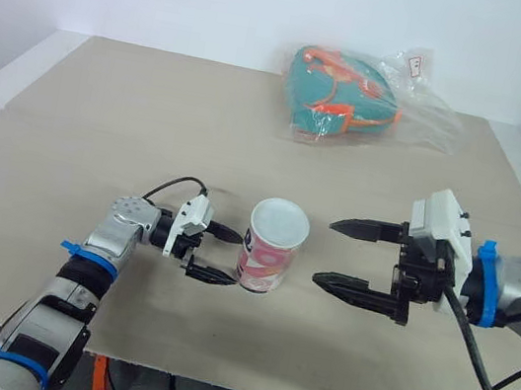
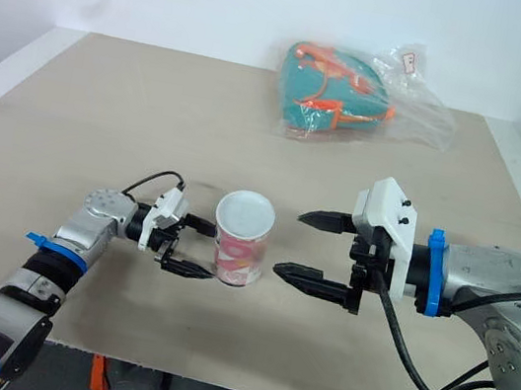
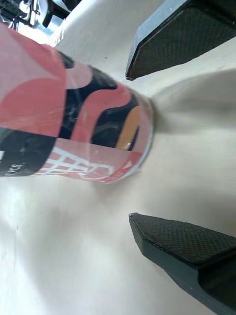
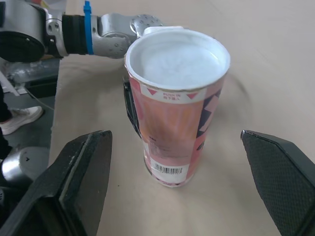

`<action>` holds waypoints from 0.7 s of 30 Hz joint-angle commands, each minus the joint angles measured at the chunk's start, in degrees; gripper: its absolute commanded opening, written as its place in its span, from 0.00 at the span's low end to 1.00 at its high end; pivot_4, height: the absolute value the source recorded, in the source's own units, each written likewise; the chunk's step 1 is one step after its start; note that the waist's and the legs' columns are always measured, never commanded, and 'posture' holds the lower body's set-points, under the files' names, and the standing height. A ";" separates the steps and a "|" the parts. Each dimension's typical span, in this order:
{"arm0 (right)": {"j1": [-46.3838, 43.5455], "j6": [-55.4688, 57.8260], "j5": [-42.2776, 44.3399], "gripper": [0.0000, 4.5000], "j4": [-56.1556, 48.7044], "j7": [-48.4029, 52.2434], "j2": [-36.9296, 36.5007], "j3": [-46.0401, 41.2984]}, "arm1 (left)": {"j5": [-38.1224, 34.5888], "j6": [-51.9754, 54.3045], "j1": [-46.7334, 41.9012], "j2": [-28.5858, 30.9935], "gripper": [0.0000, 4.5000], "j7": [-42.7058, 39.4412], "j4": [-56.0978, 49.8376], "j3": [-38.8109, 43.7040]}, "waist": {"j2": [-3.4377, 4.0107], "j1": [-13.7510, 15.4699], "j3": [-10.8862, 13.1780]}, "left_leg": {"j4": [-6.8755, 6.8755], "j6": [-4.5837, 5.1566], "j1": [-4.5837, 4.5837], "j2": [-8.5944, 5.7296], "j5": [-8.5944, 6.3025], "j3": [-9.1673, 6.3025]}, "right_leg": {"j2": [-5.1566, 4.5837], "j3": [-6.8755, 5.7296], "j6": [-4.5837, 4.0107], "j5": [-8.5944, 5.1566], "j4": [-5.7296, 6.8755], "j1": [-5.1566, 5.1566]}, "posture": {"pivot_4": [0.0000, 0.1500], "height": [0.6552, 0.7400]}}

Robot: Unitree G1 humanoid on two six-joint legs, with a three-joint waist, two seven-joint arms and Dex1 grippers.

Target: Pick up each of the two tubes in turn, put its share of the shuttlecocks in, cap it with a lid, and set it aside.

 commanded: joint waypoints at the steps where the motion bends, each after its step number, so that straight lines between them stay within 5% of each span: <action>1: 1.16 -2.21 -0.68 1.00 -1.29 -1.64 0.48 0.39 | -2.25 3.06 1.72 3.26 1.00 -1.59 -4.37 1.95 | 0.00 -0.08 0.00 | -0.01 0.00 0.00 0.00 0.00 0.01 | 0.00 0.01 -0.01 0.00 0.00 -0.01 | 1.00 1.00; 12: 0.81 -7.37 -9.32 1.00 3.04 -5.55 4.83 11.86 | -7.03 9.92 5.02 11.21 1.00 -2.98 -12.72 5.92 | -0.08 0.06 0.04 | 0.05 -0.02 0.00 0.09 0.01 0.01 | 0.05 0.01 0.04 -0.02 -0.01 0.01 | 1.00 1.00; 21: -1.40 -9.27 -10.81 1.00 6.15 -5.03 8.25 15.35 | -17.75 22.03 10.64 15.53 1.00 0.46 -31.94 11.77 | -0.15 -0.07 0.09 | 0.02 -0.02 0.01 0.13 0.01 0.00 | 0.08 0.00 -0.03 -0.02 0.00 0.00 | 1.00 1.00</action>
